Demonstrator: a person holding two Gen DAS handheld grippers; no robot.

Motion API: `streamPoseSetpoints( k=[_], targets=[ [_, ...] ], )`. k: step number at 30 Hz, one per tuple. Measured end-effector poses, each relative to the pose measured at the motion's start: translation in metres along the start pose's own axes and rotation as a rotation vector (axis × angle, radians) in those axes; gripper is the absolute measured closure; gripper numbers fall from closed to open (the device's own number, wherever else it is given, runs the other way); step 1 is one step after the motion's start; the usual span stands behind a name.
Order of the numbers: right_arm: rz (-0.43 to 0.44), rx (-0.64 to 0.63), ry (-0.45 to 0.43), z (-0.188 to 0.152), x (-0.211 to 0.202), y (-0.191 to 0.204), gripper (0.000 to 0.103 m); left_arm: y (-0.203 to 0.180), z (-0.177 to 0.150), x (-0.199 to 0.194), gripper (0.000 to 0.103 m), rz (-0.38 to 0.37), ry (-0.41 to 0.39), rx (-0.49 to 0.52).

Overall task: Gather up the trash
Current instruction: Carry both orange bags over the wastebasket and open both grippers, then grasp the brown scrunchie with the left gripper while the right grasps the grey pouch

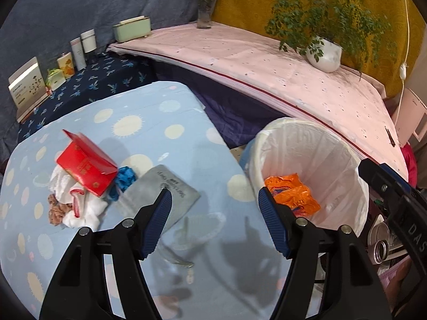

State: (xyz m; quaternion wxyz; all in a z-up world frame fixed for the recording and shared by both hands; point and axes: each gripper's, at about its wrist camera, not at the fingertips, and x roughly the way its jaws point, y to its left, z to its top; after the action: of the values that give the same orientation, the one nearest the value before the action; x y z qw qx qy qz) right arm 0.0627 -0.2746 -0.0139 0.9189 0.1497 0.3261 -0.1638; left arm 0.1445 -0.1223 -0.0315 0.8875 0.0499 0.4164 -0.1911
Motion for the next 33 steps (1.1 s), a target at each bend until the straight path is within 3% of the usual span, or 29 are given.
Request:
streamPoseSetpoints(
  k=[13,22,28,33],
  targets=[
    [0.066,-0.080,0.045,-0.019,-0.003,0.059,0.047,0.062,-0.019,-0.019,0.039,0.092,-0.013,-0.074],
    [0.120,-0.141,0.106,-0.046,0.005,0.107,0.046,0.124,-0.043,-0.022,0.035,0.171,0.012,-0.165],
    [0.155,-0.159,0.162,-0.065,0.019,0.134,0.046,0.161,-0.057,-0.024,0.022,0.233,0.015,-0.202],
    [0.166,-0.188,0.199,-0.079,0.033,0.156,0.046,0.185,-0.066,-0.020,0.019,0.255,0.025,-0.206]
  ],
)
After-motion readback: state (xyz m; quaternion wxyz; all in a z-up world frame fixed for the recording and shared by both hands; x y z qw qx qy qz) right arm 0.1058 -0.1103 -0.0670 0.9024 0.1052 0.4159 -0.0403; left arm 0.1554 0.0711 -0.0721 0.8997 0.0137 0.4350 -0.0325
